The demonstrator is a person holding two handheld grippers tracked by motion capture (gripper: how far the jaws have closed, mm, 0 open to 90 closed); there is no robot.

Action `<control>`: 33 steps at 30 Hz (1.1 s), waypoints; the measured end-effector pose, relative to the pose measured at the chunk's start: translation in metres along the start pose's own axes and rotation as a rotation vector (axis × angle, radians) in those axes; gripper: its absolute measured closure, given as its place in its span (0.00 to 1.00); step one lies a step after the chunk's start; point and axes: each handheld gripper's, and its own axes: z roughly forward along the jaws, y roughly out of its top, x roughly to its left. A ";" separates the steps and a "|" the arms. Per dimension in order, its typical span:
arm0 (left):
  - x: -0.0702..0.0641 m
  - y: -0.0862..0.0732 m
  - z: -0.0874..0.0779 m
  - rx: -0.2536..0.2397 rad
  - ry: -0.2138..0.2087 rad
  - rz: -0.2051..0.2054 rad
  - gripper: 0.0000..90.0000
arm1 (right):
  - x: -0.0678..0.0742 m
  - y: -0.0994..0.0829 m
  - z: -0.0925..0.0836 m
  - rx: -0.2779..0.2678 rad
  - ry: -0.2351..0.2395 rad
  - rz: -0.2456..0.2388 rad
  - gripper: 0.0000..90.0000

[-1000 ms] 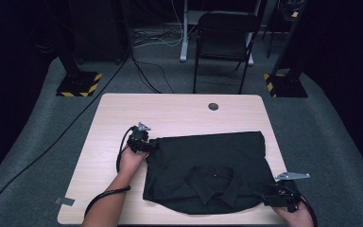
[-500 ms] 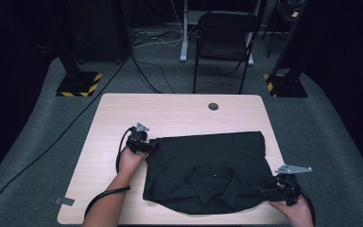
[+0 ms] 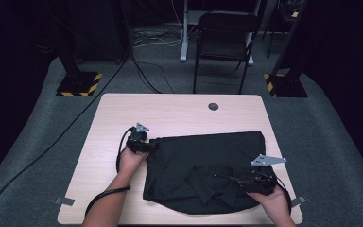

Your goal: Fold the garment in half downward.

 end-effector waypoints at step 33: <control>0.000 0.001 0.001 -0.002 0.004 -0.003 0.38 | 0.104 0.032 0.095 -0.013 0.198 -0.129 0.33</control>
